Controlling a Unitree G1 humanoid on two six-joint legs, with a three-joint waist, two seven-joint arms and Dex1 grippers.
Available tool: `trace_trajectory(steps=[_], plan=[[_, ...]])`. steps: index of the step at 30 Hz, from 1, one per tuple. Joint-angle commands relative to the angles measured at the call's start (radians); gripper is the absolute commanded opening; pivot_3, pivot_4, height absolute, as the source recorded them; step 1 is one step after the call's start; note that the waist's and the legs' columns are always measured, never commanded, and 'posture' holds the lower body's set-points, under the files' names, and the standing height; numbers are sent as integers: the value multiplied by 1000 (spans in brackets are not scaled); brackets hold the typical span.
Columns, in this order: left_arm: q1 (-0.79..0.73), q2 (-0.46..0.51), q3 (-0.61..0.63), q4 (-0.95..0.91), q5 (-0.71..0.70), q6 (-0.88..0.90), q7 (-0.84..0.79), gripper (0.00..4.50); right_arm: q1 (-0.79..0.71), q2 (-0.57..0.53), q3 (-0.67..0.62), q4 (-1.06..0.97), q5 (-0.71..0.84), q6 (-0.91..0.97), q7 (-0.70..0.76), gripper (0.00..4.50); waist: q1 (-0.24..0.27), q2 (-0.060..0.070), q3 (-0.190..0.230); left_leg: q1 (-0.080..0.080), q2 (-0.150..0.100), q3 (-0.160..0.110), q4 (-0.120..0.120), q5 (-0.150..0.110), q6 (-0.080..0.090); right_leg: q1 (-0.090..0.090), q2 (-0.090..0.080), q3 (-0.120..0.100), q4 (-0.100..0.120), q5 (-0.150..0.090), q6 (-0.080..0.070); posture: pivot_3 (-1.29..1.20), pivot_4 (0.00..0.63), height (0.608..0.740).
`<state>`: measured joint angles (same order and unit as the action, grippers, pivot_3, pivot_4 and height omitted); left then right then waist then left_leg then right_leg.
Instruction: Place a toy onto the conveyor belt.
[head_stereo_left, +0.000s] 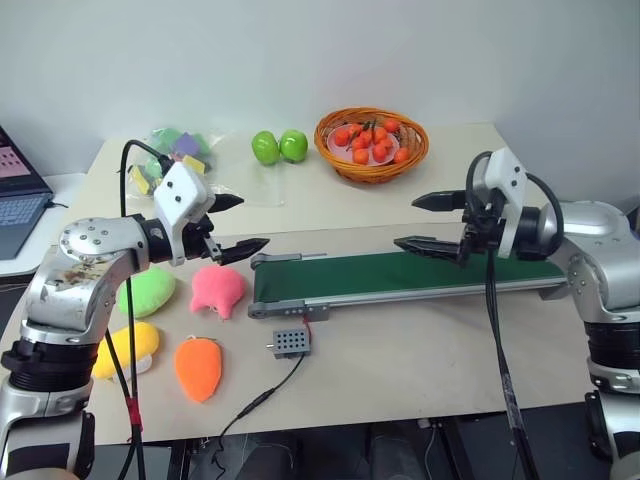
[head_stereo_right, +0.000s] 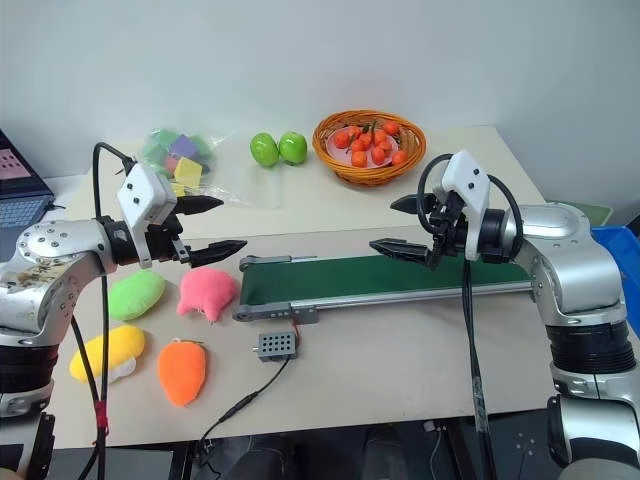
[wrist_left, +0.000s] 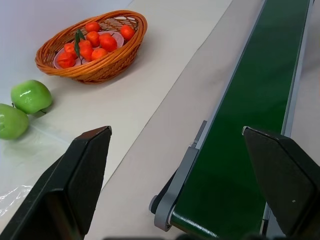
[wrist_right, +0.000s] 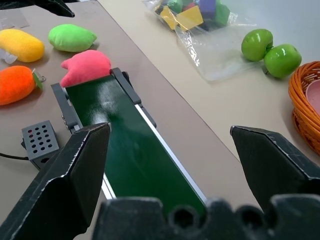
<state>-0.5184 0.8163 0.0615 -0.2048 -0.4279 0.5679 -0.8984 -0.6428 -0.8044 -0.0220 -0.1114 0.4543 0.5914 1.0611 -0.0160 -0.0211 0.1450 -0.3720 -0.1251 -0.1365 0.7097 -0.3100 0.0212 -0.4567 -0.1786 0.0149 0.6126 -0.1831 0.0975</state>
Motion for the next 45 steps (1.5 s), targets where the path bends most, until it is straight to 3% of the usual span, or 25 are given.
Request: trace_trajectory(steps=[1, 8, 16, 23, 32, 38, 45], plan=[[-19, 3, 35, -15, -12, -22, -9, 4480, -4, -12, -38, -29, 18, -4, -5, 4500, 0, 0, 0, 0, 0, 0, 0, 0, 0, 0, 0, 0, 0, 0, 0, 0, 150, 740], [3, 26, 153, 79, -4, 54, 109, 4480, -29, 3, -17, -2, 9, -14, 4, 4500, -3, 0, 0, 0, 0, 0, 0, 0, 0, 0, 0, 0, 0, 0, 0, 0, 150, 740], [92, 29, 383, 218, 49, 105, 341, 4480, -63, 21, 13, 39, -1, -28, 30, 4500, -5, 0, 0, 0, 0, 0, 0, 0, 0, 0, 0, 0, 0, 0, 0, 0, 150, 740], [239, -66, 786, 187, -279, 485, 382, 4480, -101, 48, 58, 102, -22, -56, 75, 4500, -12, 0, 0, 0, 1, 0, -1, 0, 0, 0, 0, -1, 1, 0, 0, 0, 150, 740], [571, -154, 1204, 180, -610, 745, 361, 4480, -179, 83, 100, 192, -42, -111, 175, 4500, -28, 0, 0, 3, 2, 0, -1, -2, -1, 0, 1, 0, 1, 0, 0, 0, 150, 740], [745, -238, 1311, 238, -741, 784, 375, 4480, -228, 147, 102, 165, 30, -89, 245, 4500, -25, 0, 0, 5, 2, 1, -1, -2, -2, 0, 1, 0, 0, 0, -1, 0, 150, 740], [883, -306, 1306, 368, -789, 742, 360, 4480, -232, 221, 158, 140, 14, -91, 254, 4500, -20, 0, 0, 8, 3, 3, -1, -4, -2, 1, 1, 1, 1, 0, -1, 0, 150, 740]])
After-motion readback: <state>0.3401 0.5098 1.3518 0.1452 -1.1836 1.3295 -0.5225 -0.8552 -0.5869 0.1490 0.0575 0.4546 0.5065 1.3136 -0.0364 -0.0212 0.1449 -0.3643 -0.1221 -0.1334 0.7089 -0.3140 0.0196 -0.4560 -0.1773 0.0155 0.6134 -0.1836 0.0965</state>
